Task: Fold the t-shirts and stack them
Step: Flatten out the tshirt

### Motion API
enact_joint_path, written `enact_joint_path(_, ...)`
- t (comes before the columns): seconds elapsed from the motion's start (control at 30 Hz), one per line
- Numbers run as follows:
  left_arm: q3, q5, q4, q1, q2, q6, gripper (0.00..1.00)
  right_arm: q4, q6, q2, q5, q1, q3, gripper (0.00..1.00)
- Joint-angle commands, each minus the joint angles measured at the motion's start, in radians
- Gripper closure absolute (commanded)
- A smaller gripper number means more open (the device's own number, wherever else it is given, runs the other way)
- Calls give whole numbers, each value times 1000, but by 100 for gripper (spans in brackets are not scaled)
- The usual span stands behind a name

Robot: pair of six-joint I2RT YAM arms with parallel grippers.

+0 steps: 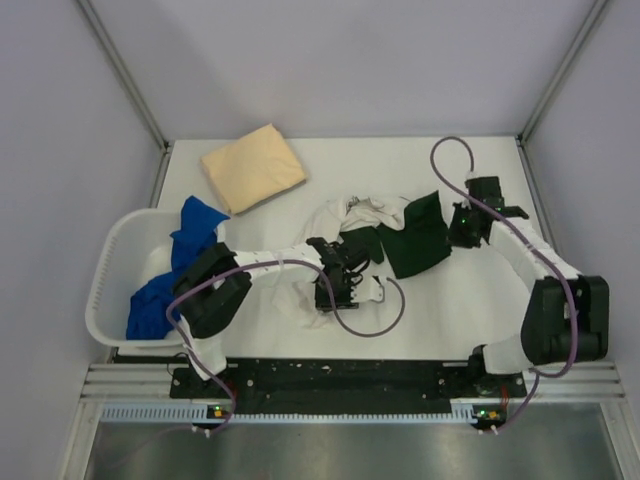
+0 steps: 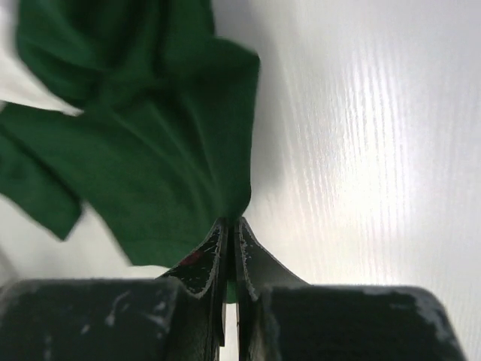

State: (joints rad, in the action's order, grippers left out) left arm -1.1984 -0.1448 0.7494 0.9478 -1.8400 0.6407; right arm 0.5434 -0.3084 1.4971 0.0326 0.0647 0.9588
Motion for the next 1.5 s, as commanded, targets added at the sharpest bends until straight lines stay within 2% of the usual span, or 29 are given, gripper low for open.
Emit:
enact_joint_path(0.0, 57, 57, 5, -15, 42, 4, 74, 18, -41, -248, 30, -45, 135, 100)
enact_joint_path(0.03, 59, 71, 7, -18, 51, 5, 89, 23, -41, -280, 36, -55, 161, 100)
enact_joint_path(0.07, 56, 91, 8, -23, 65, 4, 100, 26, -40, -317, 42, -58, 185, 100)
enact_joint_path(0.17, -12, 135, 57, -55, 145, -12, 100, 49, -24, -397, 43, -59, 276, 100)
enact_joint_path(0.33, -295, 114, 218, -168, 350, -45, 100, 130, 17, -471, -25, -60, 507, 100)
enact_joint_path(0.43, -414, 111, 243, -222, 458, -42, 100, 170, 61, -505, -97, -60, 690, 100)
enact_joint_path(0.57, -490, 175, 228, -230, 599, -38, 100, 202, 121, -526, -151, -60, 932, 100)
enact_joint_path(0.7, -653, 227, 261, -231, 656, -58, 100, 220, 164, -523, -161, -62, 1165, 100)
enact_joint_path(0.83, -773, 298, 277, -241, 685, -55, 100, 220, 206, -521, -175, -60, 1308, 100)
enact_joint_path(0.93, -788, 326, 268, -254, 702, -55, 100, 221, 223, -532, -186, -60, 1344, 100)
enact_joint_path(1.0, -745, 350, 243, -268, 699, -56, 100, 219, 224, -535, -186, -60, 1318, 100)
enact_joint_path(1.1, -647, 360, 164, -314, 662, -52, 100, 219, 207, -531, -146, -60, 1208, 100)
enact_joint_path(1.23, -531, 283, 35, -461, 527, -70, 100, 190, 157, -508, -64, -62, 991, 100)
enact_joint_path(1.27, -508, 296, -2, -487, 474, -65, 94, 162, 140, -505, -39, -60, 919, 100)
enact_joint_path(1.3, -485, 329, -45, -497, 425, -59, 81, 130, 117, -499, -1, -60, 853, 100)
enact_joint_path(1.33, -472, 358, -77, -500, 366, -53, 60, 110, 89, -492, 41, -60, 784, 100)
enact_joint_path(1.37, -477, 373, -87, -498, 314, -50, 44, 90, 65, -483, 84, -60, 725, 100)
enact_joint_path(1.43, -526, 352, -64, -491, 213, -65, 36, 60, 25, -465, 165, -60, 626, 100)
enact_joint_path(1.47, -559, 314, -36, -480, 185, -68, 34, 44, 12, -454, 177, -60, 580, 100)
